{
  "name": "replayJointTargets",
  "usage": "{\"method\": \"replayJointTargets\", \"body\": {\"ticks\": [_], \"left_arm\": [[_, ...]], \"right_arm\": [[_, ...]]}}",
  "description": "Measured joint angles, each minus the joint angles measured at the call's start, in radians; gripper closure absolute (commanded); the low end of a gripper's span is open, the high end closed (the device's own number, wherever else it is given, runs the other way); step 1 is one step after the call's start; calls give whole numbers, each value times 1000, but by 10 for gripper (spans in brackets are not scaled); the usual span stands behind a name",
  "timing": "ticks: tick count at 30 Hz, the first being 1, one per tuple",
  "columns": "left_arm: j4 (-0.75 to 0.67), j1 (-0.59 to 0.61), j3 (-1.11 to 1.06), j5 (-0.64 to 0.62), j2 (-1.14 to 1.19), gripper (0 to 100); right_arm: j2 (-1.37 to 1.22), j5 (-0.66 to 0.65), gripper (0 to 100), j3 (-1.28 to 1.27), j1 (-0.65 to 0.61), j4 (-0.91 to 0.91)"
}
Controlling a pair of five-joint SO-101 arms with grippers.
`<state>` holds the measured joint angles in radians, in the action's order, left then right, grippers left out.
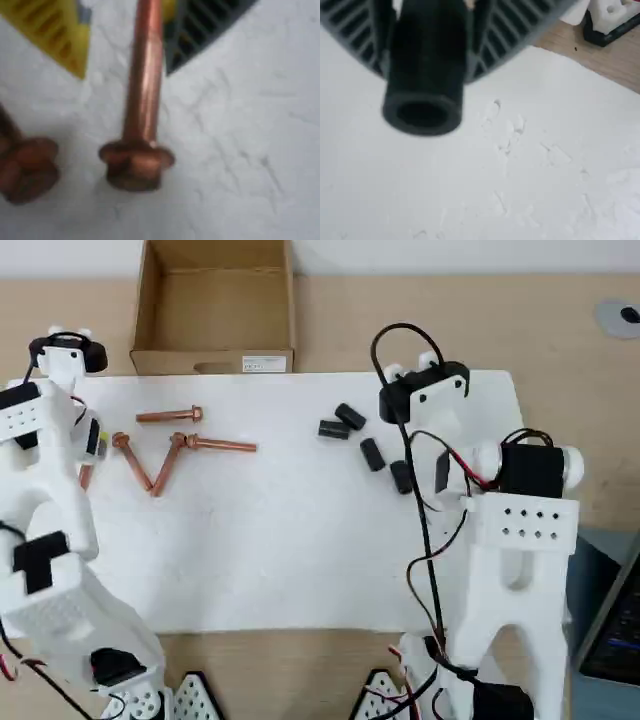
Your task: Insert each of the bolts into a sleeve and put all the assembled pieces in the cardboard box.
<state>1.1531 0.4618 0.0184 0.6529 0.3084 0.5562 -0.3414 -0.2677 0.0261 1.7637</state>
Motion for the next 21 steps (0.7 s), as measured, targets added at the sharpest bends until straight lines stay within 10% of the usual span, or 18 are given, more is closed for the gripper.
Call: {"method": "replayJointTargets", "body": {"ticks": [21], "left_arm": [[23, -3, 184, 0, 235, 998]], "right_arm": [[0, 0, 988, 0, 0, 0]]}}
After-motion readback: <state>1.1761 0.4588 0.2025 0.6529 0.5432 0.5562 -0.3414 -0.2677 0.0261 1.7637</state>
